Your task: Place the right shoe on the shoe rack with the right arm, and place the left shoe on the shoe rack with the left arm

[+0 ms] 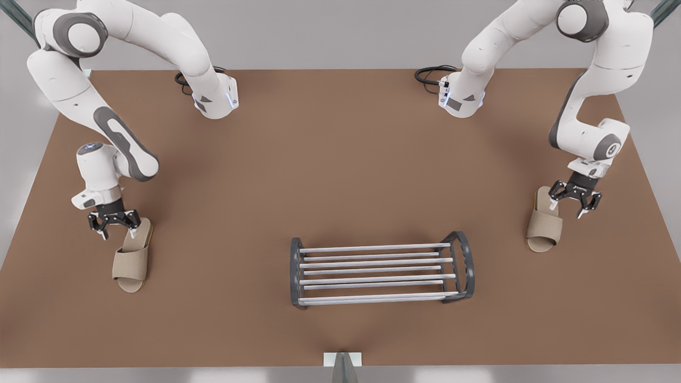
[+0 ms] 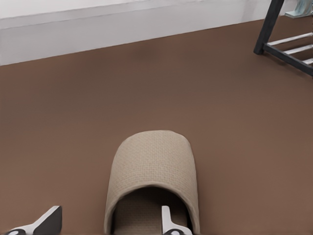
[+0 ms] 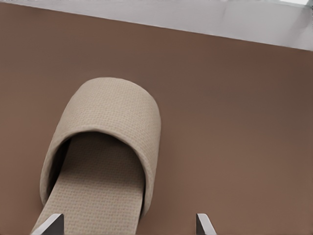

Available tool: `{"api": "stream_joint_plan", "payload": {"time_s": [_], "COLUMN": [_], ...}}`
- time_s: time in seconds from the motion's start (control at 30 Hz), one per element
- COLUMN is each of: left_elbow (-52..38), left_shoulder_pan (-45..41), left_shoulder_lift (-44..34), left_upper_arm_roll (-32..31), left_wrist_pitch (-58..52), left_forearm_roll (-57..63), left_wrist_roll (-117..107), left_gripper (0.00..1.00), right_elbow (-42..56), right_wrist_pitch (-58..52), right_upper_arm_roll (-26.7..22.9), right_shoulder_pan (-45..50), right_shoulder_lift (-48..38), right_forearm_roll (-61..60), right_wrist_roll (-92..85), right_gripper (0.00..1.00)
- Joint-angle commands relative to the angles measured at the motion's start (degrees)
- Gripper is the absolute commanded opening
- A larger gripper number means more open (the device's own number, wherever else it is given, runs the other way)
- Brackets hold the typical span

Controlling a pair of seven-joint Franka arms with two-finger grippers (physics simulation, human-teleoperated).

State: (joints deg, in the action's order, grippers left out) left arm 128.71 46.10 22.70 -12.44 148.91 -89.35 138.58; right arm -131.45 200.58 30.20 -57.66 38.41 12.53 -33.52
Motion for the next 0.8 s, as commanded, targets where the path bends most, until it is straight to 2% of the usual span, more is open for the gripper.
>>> {"api": "stream_joint_plan", "payload": {"time_s": [0.0,0.13,0.5,0.77], "left_elbow": [-0.39,-0.83,-3.12,-4.53], "left_shoulder_pan": [0.04,-0.05,-0.31,-0.75], "left_shoulder_lift": [0.5,2.17,4.72,6.22], "left_upper_arm_roll": [-0.13,-0.13,-0.74,-0.83], "left_wrist_pitch": [-0.12,-0.12,-0.12,-0.03], "left_forearm_roll": [-2.58,-4.43,-6.54,-6.98], "left_wrist_roll": [20.58,21.9,22.34,22.34], "left_gripper": [0.99,0.99,0.99,0.99], "right_elbow": [0.85,1.28,8.14,9.63], "right_wrist_pitch": [0.16,0.08,-0.19,-0.19], "right_upper_arm_roll": [0.03,-0.05,-1.9,-2.69], "right_shoulder_pan": [0.09,1.58,4.04,5.01], "right_shoulder_lift": [0.35,0.08,4.3,6.15], "right_forearm_roll": [-0.31,-0.49,-0.49,-0.49], "right_wrist_roll": [-6.65,-2.17,-2.25,-2.25], "right_gripper": [1.0,1.0,1.0,1.0]}}
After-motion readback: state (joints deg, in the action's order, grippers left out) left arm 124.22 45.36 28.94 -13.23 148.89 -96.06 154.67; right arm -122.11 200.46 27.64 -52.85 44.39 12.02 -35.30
